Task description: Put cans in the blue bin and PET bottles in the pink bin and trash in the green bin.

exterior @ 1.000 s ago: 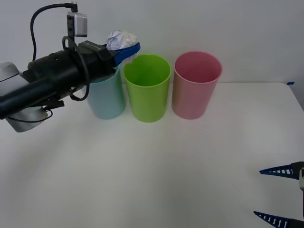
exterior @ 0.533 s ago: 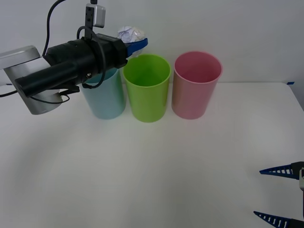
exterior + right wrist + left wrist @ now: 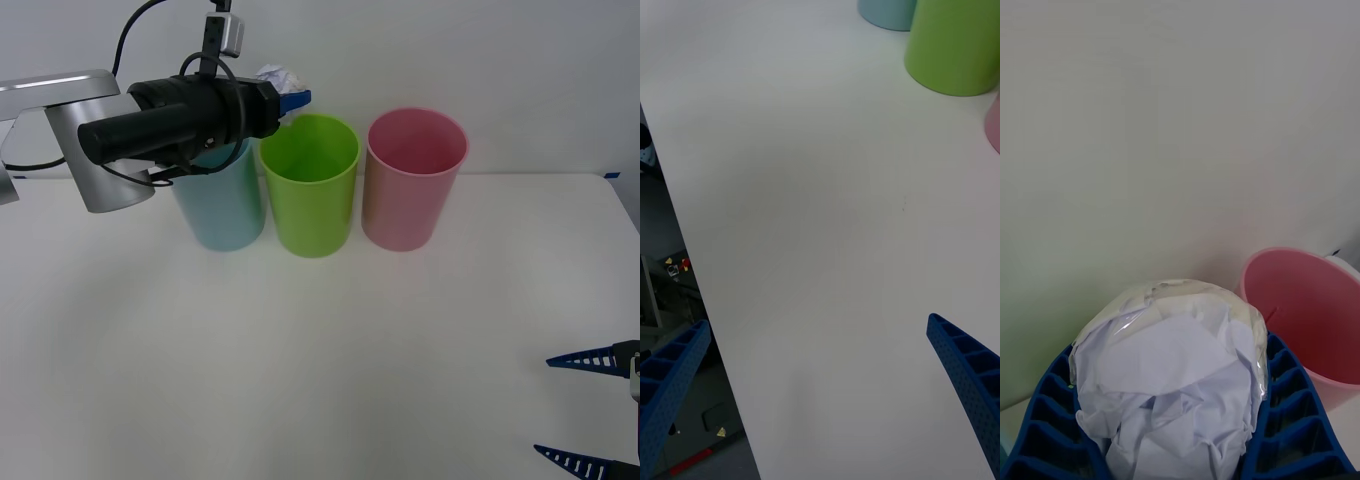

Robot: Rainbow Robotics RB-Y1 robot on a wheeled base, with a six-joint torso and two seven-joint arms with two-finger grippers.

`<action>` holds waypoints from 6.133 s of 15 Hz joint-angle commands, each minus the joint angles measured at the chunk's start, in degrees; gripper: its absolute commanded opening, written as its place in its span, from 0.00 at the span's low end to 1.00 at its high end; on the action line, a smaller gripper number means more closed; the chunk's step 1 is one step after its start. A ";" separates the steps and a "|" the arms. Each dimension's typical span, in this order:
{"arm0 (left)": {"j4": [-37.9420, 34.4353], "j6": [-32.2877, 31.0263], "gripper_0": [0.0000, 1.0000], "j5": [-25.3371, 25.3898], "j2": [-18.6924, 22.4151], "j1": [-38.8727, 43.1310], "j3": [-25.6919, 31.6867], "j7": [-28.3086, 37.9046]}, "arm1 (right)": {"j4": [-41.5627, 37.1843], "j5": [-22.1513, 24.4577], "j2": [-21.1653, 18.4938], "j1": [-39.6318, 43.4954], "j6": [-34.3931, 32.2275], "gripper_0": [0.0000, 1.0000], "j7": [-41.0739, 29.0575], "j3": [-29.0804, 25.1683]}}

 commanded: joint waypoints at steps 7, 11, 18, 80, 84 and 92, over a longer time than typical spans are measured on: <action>0.80 4.03 0.00 5.51 -1.05 -4.86 -5.87 -1.01 | 0.00 0.00 0.00 0.00 0.00 1.00 0.00 0.00; 4.67 4.03 0.00 5.43 -4.21 -4.95 -5.87 -1.27 | 0.00 0.00 0.00 0.00 0.00 1.00 0.00 0.00; 5.02 5.27 0.00 5.43 -5.44 -5.21 -6.05 -1.45 | 0.00 0.00 0.00 0.00 0.00 1.00 0.00 0.00; -9.30 -57.40 1.00 -40.10 2.73 73.36 55.74 0.40 | 0.00 0.00 0.00 0.00 0.00 1.00 0.00 0.00; -9.22 -63.38 1.00 -52.85 -3.07 79.16 62.24 7.08 | 0.00 0.00 0.00 0.00 0.00 1.00 0.00 0.00; -9.04 -71.90 1.00 -70.42 -14.05 84.88 70.59 8.66 | 0.00 0.00 0.00 0.00 0.00 1.00 0.00 0.00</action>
